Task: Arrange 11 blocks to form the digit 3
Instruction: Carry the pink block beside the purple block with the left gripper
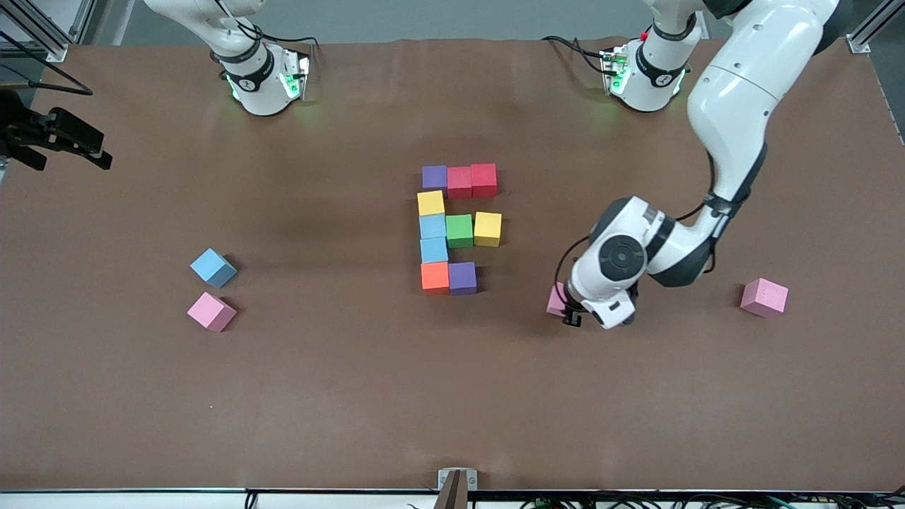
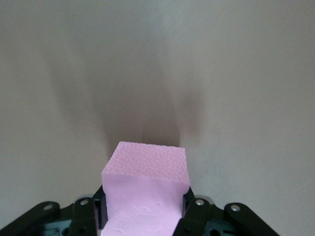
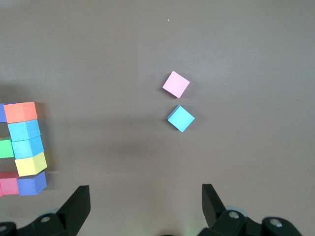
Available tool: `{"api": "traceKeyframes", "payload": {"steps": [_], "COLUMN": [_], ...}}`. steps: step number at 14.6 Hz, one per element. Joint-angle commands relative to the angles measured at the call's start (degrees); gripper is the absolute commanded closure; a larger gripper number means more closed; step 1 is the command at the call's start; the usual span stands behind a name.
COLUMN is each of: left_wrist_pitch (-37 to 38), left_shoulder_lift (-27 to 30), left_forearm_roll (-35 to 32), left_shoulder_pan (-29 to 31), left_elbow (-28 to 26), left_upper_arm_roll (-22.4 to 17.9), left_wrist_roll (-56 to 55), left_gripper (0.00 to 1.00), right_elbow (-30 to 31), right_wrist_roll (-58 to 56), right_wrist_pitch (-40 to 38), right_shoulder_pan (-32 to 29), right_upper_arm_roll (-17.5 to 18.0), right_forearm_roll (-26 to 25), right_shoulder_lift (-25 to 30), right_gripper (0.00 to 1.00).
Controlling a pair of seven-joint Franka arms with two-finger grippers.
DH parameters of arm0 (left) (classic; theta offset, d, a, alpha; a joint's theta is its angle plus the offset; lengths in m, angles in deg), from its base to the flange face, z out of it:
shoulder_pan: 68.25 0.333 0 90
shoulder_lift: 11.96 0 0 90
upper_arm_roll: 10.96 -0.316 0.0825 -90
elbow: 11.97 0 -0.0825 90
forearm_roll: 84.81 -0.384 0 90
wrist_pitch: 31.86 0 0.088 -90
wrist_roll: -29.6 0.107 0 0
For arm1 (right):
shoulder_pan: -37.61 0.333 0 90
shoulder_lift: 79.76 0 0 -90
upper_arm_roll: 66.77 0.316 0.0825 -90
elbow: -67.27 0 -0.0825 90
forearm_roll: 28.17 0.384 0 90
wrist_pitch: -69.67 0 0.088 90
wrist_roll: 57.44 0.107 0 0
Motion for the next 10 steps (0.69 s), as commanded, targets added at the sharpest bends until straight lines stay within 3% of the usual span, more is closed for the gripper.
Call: {"api": "traceKeyframes", "payload": {"steps": [1,4,10], "left_wrist_pitch": [-0.88,-3.16,-6.59], "left_shoulder_lift": [0.97,0.54,-1.31], "left_forearm_roll": [0.26,0.26,-0.27], "left_shoulder_pan": [-2.56,-6.34,-10.82], "left_elbow": [-0.57,-0.58,0.39], "left_upper_arm_roll": [-0.40,-0.49,-0.75], "left_wrist_roll": [-10.72,-19.17,-22.88], "left_gripper": [0.77,0.77,0.76], "right_elbow": [-0.23,-0.23,-0.23], "right_wrist_roll": [-0.28,-0.28,-0.28], "right_wrist_pitch": [0.00,0.00,0.09], "right_shoulder_pan": [-0.45,-0.45,-0.53], "right_upper_arm_roll": [0.19,0.19,0.19], "right_forearm_roll": [-0.48,-0.48,-0.48], "right_shoulder_lift": [0.29,0.29,0.29], "right_gripper": [0.00,0.00,0.00]}}
